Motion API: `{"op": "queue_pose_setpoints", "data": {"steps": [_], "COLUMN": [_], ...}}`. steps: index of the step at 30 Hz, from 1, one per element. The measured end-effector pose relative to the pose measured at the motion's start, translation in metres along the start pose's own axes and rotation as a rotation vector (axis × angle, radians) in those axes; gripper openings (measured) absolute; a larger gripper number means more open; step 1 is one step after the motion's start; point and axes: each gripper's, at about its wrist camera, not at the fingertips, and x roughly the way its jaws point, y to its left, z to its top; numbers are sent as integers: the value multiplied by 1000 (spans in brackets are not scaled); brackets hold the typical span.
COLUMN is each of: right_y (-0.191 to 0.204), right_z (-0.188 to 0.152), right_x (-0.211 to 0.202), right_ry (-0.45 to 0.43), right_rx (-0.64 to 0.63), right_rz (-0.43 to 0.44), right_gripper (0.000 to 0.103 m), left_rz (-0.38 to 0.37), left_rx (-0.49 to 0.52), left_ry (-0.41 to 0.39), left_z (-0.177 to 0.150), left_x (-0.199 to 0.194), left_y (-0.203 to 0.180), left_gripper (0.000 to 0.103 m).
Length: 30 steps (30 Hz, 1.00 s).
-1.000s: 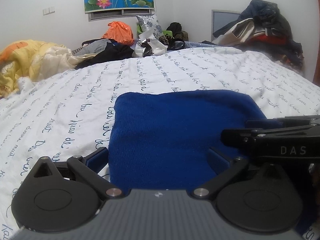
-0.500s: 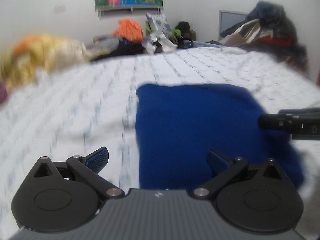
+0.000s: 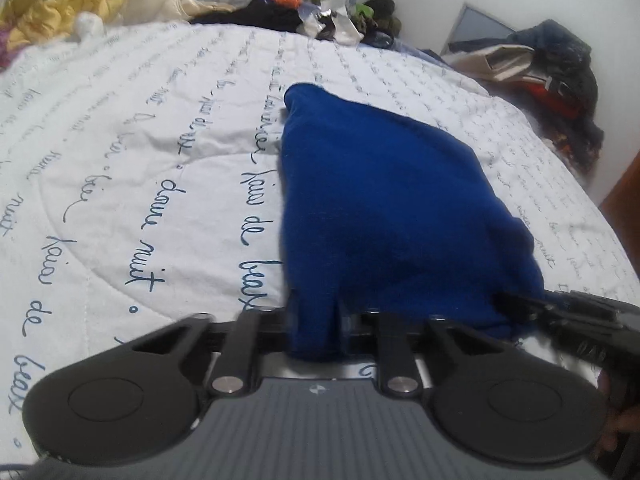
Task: Fold small clothes
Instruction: 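Release the blue sweater and lift both grippers away from it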
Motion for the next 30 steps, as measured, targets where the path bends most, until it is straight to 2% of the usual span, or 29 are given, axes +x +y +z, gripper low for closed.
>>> {"op": "queue_pose_setpoints", "data": {"steps": [2, 5, 7, 8, 9, 10, 11, 12, 14, 16, 17, 19, 20, 21, 26, 28, 30], "right_y": [-11, -4, -3, -6, -10, -15, -21, -26, -29, -27, -26, -25, -24, -29, -37, -34, -30], "right_z": [-3, -6, -2, 4, 12, 22, 33, 46, 73, 95, 101, 103, 99, 101, 121, 120, 108], "right_x": [-3, -7, -11, -14, -19, -23, -24, -20, 7, 48, 68, 109, 113, 119, 134, 120, 84], "right_ry": [-5, -3, 21, 25, -5, -65, -128, -170, -166, -97, -64, 59, 9, 3, 68, 74, -4], "right_rx": [15, -67, -42, -30, -14, 12, 43, 66, 50, 8, -25, -105, -168, -176, -169, -140, -93], "right_rz": [26, -10, 9, 24, 32, 40, 51, 62, 55, 14, -5, -49, -43, -27, -45, -77, -133], "right_gripper": [22, 22, 27, 29, 36, 54, 66, 87, 90, 89, 89, 87, 89, 92, 93, 94, 95], "left_rz": [-6, 21, 14, 6, -14, -38, -58, -58, -46, -21, -10, 16, 21, 24, 14, 25, 20], "left_rx": [36, 91, 98, 98, 98, 103, 117, 138, 200, 251, 274, 314, 337, 352, 340, 324, 290], "left_ry": [-20, -35, -44, -61, -89, -120, -148, -165, -168, -142, -122, -119, -138, -146, -143, -137, -147], "left_z": [-5, -10, -9, -7, -3, 1, 5, 9, 15, 15, 11, 0, -6, -11, -12, -14, -16], "left_x": [-2, -9, -19, -25, -30, -33, -33, -29, -13, 9, 19, 31, 31, 32, 31, 22, 5], "left_y": [2, -2, -2, -3, -5, -8, -14, -22, -40, -54, -58, -62, -63, -65, -59, -58, -51], "left_gripper": [22, 25, 27, 39, 48, 70, 84, 86, 81, 75, 75, 79, 82, 82, 84, 84, 84]}}
